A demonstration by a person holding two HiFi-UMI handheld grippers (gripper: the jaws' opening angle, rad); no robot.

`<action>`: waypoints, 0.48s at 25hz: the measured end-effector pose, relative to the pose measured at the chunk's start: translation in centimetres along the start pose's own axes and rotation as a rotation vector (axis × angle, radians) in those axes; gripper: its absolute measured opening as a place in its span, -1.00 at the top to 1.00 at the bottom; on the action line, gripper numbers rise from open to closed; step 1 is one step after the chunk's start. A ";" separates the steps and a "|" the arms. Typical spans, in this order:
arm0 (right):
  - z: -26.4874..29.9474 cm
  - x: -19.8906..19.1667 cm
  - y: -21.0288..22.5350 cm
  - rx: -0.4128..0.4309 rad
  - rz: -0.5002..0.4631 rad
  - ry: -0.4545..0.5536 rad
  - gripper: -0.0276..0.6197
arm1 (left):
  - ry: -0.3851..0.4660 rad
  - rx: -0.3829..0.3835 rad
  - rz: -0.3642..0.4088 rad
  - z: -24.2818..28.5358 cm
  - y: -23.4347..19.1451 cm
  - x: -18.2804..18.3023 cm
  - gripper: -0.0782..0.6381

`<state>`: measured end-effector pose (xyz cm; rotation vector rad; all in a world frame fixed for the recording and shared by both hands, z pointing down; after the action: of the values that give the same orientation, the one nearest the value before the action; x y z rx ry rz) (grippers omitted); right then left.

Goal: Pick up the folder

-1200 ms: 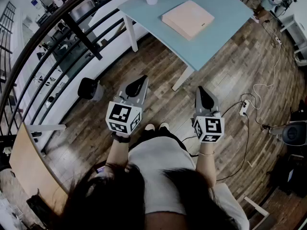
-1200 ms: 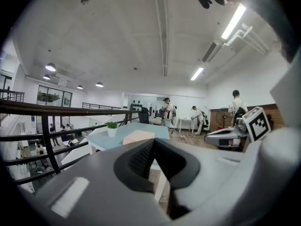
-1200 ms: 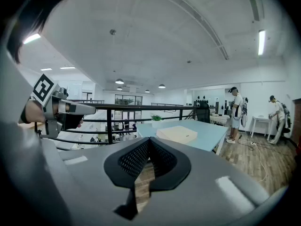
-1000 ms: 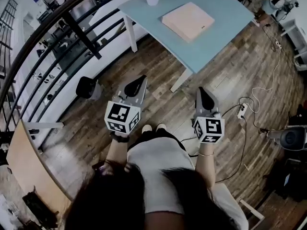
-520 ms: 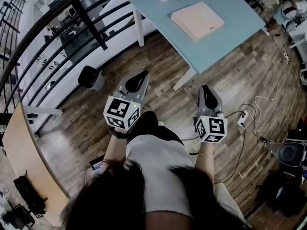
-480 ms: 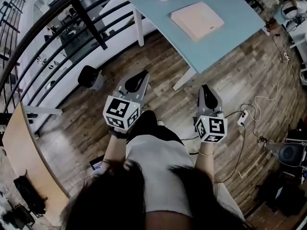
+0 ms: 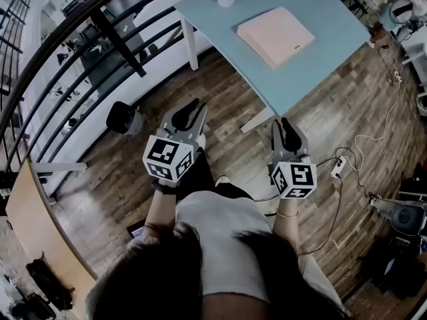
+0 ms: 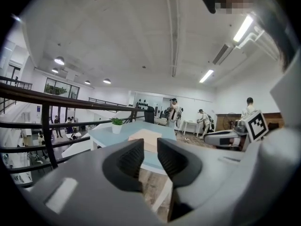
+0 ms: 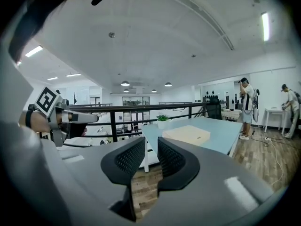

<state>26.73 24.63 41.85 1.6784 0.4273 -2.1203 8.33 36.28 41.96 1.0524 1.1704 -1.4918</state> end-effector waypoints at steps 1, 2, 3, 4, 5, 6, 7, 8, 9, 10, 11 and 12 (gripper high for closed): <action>1.1 0.3 0.1 -0.007 0.003 0.001 0.73 | -0.001 -0.008 0.001 0.9 -0.8 0.3 0.52; 2.2 0.5 0.3 -0.014 0.006 0.002 0.73 | -0.001 -0.016 0.003 1.7 -1.6 0.7 0.51; 3.3 0.8 0.5 -0.019 0.009 0.002 0.73 | -0.002 -0.024 0.006 2.6 -2.5 1.2 0.51; 4.6 1.0 0.5 -0.022 0.012 0.001 0.73 | -0.003 -0.032 0.007 3.5 -3.4 1.6 0.51; 5.8 1.4 0.6 -0.023 0.014 0.002 0.73 | -0.002 -0.039 0.010 4.4 -4.3 2.1 0.51; 7.1 1.9 0.6 -0.024 0.013 0.005 0.73 | -0.001 -0.047 0.012 5.3 -5.2 2.7 0.51; 8.4 2.4 0.6 -0.026 0.011 0.010 0.73 | 0.000 -0.055 0.016 6.1 -6.1 3.2 0.51; 9.6 3.0 0.6 -0.029 0.008 0.015 0.73 | 0.000 -0.063 0.020 7.0 -7.0 3.7 0.51; 10.8 3.5 0.7 -0.034 0.006 0.019 0.73 | -0.001 -0.070 0.024 7.9 -7.9 4.3 0.51; 11.9 4.0 0.8 -0.040 0.006 0.022 0.73 | -0.002 -0.078 0.028 8.7 -8.7 4.8 0.51; 12.9 4.5 0.8 -0.046 0.007 0.023 0.73 | -0.003 -0.086 0.031 9.5 -9.5 5.2 0.51; 13.8 4.8 0.8 -0.053 0.010 0.023 0.73 | -0.005 -0.094 0.032 10.1 -10.2 5.6 0.51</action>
<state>14.48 16.81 40.40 1.6731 0.4772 -2.0663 -3.52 26.57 40.16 0.9984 1.2032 -1.3998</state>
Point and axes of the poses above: the fingertips, and each gripper's own axes: z forward along the fingers, y to its right, x out of its top, the point moved 1 cm from there along -z, backward along the fingers, and after that the axes turned 1 degree about -z, right-handed, at the moved point
